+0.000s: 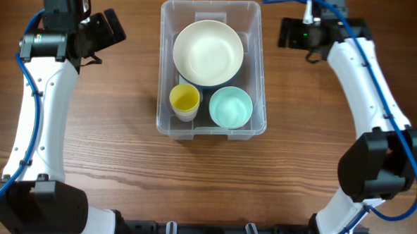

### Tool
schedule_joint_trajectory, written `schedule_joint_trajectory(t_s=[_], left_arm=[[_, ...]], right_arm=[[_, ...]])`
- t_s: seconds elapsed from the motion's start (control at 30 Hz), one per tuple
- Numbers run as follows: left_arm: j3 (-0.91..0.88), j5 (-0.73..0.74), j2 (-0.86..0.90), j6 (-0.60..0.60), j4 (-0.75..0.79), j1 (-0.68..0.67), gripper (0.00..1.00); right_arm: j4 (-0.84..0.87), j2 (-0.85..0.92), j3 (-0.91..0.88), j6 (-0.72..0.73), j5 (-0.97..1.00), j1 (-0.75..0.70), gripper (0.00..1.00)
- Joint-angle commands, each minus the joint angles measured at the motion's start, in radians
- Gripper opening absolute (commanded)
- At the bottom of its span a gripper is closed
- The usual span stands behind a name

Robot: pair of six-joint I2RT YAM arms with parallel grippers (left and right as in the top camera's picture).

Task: Pack container

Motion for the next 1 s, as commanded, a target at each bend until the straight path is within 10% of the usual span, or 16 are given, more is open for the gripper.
schedule_joint_trajectory(t_s=[0.0,0.3,0.97], left_arm=[[0.007,0.048,-0.004,0.094,-0.076,-0.001,1.0],[-0.161,0.056,-0.165,0.122,-0.108,-0.051,1.0],[-0.815,-0.019,-1.045,0.24,-0.027,-0.144,0.99]], right_arm=[[-0.038,-0.089,0.024,0.063,-0.017,-0.036,1.0],[-0.148,-0.33,-0.029,0.093,-0.018,-0.055,1.0],[-0.024,-1.186,-0.837,0.067,-0.01,-0.055,1.0]])
